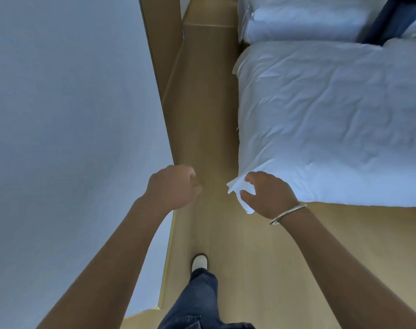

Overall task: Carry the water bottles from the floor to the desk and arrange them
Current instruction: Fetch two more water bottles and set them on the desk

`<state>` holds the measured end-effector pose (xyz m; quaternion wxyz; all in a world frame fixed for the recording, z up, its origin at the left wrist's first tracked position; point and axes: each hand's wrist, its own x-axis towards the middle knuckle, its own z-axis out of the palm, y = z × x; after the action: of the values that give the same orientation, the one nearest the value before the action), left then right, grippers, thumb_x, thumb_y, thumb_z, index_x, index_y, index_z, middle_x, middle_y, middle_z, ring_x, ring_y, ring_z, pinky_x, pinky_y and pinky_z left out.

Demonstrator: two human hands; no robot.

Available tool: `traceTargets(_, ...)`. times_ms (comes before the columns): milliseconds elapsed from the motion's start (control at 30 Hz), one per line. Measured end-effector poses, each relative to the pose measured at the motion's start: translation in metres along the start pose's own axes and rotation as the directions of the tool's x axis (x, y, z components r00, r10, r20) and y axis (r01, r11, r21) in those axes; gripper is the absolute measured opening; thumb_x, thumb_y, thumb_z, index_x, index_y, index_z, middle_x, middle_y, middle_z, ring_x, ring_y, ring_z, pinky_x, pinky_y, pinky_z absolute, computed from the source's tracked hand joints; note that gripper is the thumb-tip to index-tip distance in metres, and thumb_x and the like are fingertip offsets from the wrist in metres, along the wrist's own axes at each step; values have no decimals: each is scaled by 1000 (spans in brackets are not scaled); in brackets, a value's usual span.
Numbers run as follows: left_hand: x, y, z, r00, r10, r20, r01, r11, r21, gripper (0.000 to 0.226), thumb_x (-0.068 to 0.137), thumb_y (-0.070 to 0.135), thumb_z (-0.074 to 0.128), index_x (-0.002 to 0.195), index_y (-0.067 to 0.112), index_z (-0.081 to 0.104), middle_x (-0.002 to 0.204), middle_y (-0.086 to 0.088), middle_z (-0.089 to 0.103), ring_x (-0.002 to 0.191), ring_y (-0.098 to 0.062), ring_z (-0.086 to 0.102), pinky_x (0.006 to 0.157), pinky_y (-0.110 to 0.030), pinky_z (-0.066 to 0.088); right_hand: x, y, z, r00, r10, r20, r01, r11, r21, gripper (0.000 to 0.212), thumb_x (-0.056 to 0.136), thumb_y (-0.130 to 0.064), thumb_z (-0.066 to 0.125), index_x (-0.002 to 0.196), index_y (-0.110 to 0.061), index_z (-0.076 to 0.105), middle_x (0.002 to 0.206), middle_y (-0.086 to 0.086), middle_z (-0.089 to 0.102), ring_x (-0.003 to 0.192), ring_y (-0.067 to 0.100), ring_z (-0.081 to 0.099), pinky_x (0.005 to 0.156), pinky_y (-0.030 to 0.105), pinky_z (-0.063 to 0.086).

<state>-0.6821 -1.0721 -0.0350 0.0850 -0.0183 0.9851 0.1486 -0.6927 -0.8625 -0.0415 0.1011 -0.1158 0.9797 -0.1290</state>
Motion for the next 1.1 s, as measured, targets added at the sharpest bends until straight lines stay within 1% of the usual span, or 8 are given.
traceTargets(167,95,1,-27,998,61,2,-61,998,-35,32,86,35,53,114,20,58,103,4,65,88,-15,57,72,-27,37,75,-6,-24,998,46,-31,-45,999,17,32,90,-34,48,113,-11,54,114,4,59,103,22,55,87,33,44)
traceTargets(300,151,6,-41,994,106,12,-105,992,-67,33,88,30,51,118,21,57,108,4,64,89,-12,54,71,-25,36,122,-3,-39,992,101,-82,-96,993,64,31,88,-32,49,109,-10,56,110,5,61,98,22,57,83,32,44)
traceTargets(467,212,1,-50,993,111,34,-109,993,-54,33,88,31,51,119,21,56,108,4,64,90,-12,55,68,-24,35,181,9,-44,993,111,-50,-107,991,74,32,89,-33,50,111,-11,55,113,5,61,101,22,57,87,32,44)
traceTargets(633,287,-1,-59,996,85,42,-82,995,-59,34,88,30,51,119,19,57,107,4,65,89,-15,57,71,-26,40,259,27,-50,996,58,-75,-52,995,85,33,90,-35,50,116,-14,54,114,2,61,103,20,57,87,31,44)
traceTargets(767,365,1,-68,997,39,60,-36,998,-51,38,87,32,50,122,20,55,108,4,65,97,-18,59,82,-32,47,341,53,-62,996,37,-86,-30,996,83,34,90,-37,50,115,-15,55,113,3,62,102,21,58,87,32,46)
traceTargets(867,427,7,-80,999,15,36,-14,999,-32,38,88,33,49,123,21,55,113,3,64,103,-19,58,82,-31,45,408,72,-78,993,17,-113,-8,996,85,32,90,-34,51,110,-10,57,110,7,63,100,25,59,87,36,48)
traceTargets(967,488,18,-94,999,-19,47,20,1000,-24,39,89,34,49,125,20,55,115,3,63,105,-19,57,82,-30,43,474,89,-98,996,12,-93,-4,996,93,30,89,-32,50,107,-9,57,108,8,63,99,26,59,87,36,48)
traceTargets(1100,553,17,-107,996,-89,8,90,992,-86,38,88,37,50,123,22,56,117,5,63,106,-18,58,84,-30,44,554,101,-116,997,-58,-57,62,996,67,32,91,-33,49,111,-9,57,111,8,62,102,26,58,87,34,46)
